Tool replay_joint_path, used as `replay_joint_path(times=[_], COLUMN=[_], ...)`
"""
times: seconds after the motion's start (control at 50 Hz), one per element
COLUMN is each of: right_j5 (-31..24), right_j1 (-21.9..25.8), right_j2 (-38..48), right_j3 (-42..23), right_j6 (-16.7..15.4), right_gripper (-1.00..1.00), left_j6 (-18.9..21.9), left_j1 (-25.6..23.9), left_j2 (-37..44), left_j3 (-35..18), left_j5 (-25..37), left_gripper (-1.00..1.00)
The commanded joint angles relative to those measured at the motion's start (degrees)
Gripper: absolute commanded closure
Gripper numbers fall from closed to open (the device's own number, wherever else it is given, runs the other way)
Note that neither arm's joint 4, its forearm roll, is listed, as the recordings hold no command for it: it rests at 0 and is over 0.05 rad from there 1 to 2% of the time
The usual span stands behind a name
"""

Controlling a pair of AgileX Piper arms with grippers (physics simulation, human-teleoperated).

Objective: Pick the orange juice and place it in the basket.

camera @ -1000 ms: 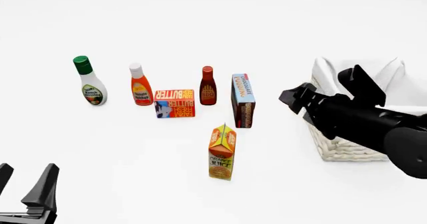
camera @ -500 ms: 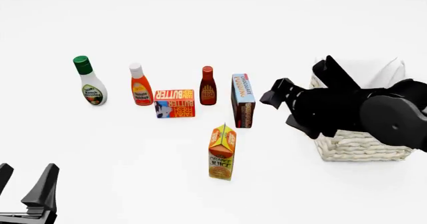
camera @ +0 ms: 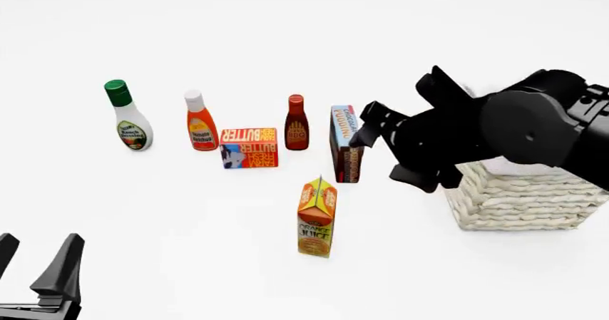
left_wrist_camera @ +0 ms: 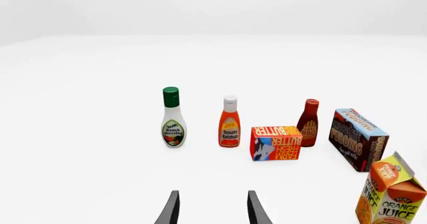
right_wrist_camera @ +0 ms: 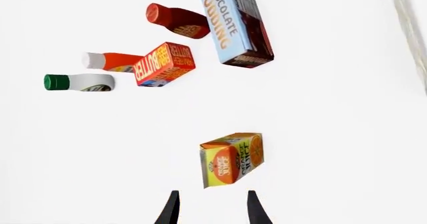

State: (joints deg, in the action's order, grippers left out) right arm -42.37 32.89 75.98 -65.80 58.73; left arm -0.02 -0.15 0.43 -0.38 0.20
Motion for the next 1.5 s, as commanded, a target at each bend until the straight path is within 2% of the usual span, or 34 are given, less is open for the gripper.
replay_joint_path(times=[0.02,0.1,0.16,0.2,0.32,0.5,0.54,0.6,0.66,0.76,0.9,1.0,1.02,1.04,1.06,1.5], right_j5=[-5.8,-8.4,-8.6,-10.2,-10.9,-14.3,-16.3,-16.1,-18.6,-21.4,-22.7,-25.7,-25.2,-25.5,-26.8,-27.5], right_j1=[0.8,0.5,1.5,0.8,2.8,3.3,2.0,3.4,1.9,1.4,2.6,2.0,3.8,3.4,2.7,0.9], right_j2=[2.8,4.1,4.3,5.3,5.7,8.6,10.3,10.7,12.7,15.0,16.9,20.0,19.9,20.2,21.3,24.9], right_j3=[-5.3,-7.7,-8.2,-9.8,-9.7,-12.9,-15.2,-14.7,-17.8,-21.9,-24.0,-27.9,-27.7,-28.1,-29.4,-29.8], right_j6=[0.5,-0.1,1.0,0.2,2.3,2.8,1.1,2.2,0.5,-0.4,-0.1,-2.5,-1.7,-1.6,-2.9,-7.1], right_gripper=[-1.0,-1.0,-1.0,-1.0,-1.0,-1.0,-1.0,-1.0,-1.0,-1.0,-1.0,-1.0,-1.0,-1.0,-1.0,-1.0], left_j6=[0.0,0.0,0.0,0.0,0.0,0.0,0.0,0.0,0.0,0.0,0.0,0.0,0.0,0.0,0.0,0.0], left_j1=[0.0,0.0,0.0,0.0,0.0,0.0,0.0,0.0,0.0,0.0,0.0,0.0,0.0,0.0,0.0,0.0], left_j2=[-0.1,-0.1,-0.1,-0.1,-0.1,-0.1,-0.1,-0.1,-0.1,-0.1,-0.1,-0.1,-0.1,-0.1,-0.1,-0.1], left_j3=[0.1,0.1,0.1,0.1,0.1,0.1,0.1,0.1,0.1,0.1,0.1,0.1,0.1,0.1,0.1,0.1], left_j5=[0.0,0.0,0.0,0.0,0.0,0.0,0.0,0.0,0.0,0.0,0.0,0.0,0.0,0.0,0.0,0.0], left_gripper=[-1.0,-1.0,-1.0,-1.0,-1.0,-1.0,-1.0,-1.0,-1.0,-1.0,-1.0,-1.0,-1.0,-1.0,-1.0,-1.0])
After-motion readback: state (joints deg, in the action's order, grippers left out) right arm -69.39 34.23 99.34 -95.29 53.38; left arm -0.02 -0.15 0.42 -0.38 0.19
